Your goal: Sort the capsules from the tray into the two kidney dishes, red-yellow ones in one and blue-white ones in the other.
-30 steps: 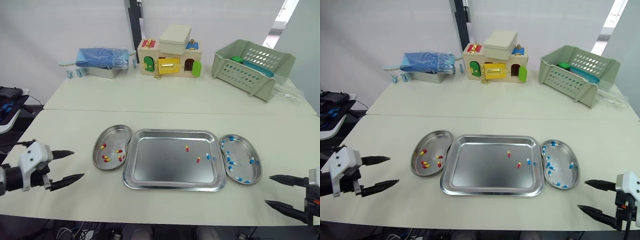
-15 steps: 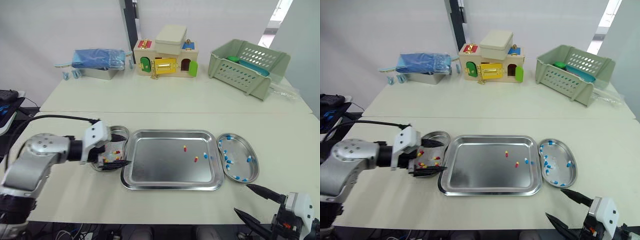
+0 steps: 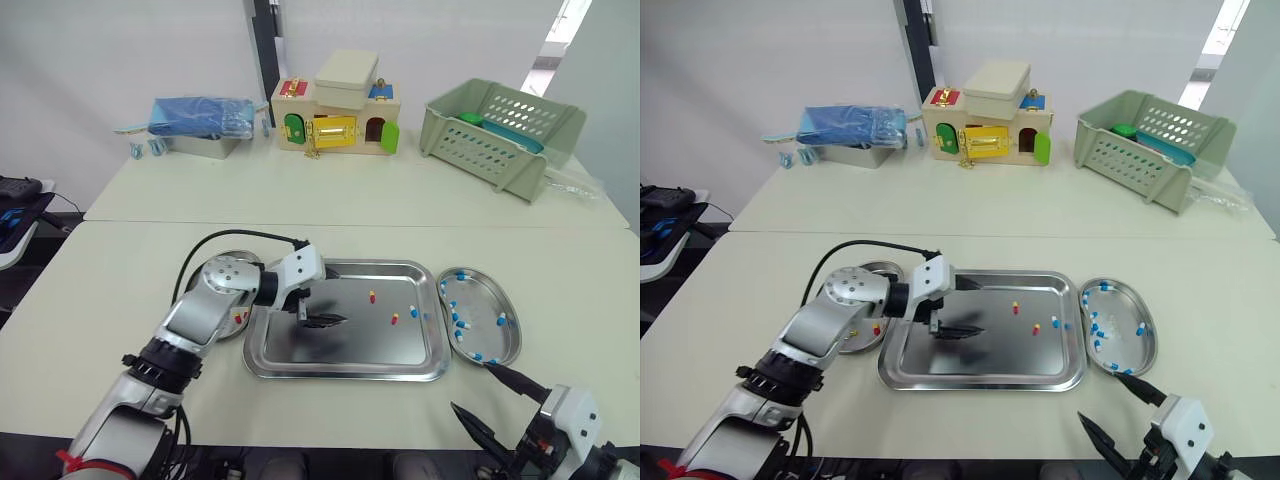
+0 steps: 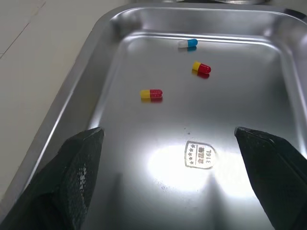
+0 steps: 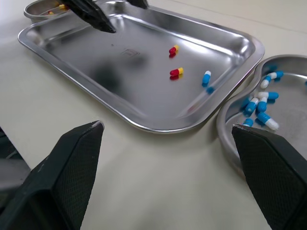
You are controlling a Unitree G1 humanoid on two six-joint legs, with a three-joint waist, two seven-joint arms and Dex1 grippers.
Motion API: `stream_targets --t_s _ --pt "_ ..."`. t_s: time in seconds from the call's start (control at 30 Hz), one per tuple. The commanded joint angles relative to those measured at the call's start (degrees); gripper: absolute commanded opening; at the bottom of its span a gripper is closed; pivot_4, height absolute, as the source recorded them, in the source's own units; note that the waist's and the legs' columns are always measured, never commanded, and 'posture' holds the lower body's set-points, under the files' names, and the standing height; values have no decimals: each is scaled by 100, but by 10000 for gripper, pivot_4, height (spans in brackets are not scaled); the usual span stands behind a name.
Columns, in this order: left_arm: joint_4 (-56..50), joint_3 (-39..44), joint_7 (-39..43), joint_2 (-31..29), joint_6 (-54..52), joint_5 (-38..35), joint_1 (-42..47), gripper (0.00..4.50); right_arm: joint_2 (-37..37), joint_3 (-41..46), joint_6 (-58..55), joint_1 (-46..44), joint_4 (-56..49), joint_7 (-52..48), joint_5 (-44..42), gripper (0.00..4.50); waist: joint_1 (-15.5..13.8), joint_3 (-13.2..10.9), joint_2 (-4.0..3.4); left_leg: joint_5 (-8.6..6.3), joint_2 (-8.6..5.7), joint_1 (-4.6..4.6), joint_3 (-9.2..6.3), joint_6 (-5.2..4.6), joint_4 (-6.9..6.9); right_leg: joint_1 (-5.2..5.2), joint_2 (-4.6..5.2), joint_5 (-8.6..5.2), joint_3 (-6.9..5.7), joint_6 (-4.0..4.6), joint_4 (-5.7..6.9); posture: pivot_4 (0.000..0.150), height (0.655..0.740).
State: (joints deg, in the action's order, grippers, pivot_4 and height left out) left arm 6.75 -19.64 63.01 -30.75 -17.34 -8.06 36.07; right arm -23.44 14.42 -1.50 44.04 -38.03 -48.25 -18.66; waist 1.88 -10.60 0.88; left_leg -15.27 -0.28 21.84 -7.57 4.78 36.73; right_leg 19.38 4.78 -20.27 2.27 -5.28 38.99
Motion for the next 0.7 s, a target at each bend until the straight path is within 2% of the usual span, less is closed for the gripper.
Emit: stream_targets --t_s 0.03,0.5,0.6,0.7 --pt "215 -32 -21 243 149 103 254 45000 -37 -128 274 135 -92 46 124 44669 3 0 0 0 0 0 0 0 0 0 0 0 -1 0 0 1500 7400" --pt "680 -169 -79 881 40 489 582 45000 -225 -446 109 -36 -190 426 148 44669 -1 0 0 0 0 1 -2 1 4 -2 0 0 -1 0 0 1500 7400" --pt "727 -238 -148 988 -2 609 627 39056 -272 -496 -10 -70 -306 522 114 45000 -2 0 1 0 0 1 -2 1 5 -2 0 0 -1 0 0 1500 7400" --pt "760 -264 -199 1082 -30 681 664 28989 -318 -527 -107 -101 -380 598 75 45000 -4 0 1 0 -1 2 -3 1 7 -2 0 0 -2 0 0 1500 7400"
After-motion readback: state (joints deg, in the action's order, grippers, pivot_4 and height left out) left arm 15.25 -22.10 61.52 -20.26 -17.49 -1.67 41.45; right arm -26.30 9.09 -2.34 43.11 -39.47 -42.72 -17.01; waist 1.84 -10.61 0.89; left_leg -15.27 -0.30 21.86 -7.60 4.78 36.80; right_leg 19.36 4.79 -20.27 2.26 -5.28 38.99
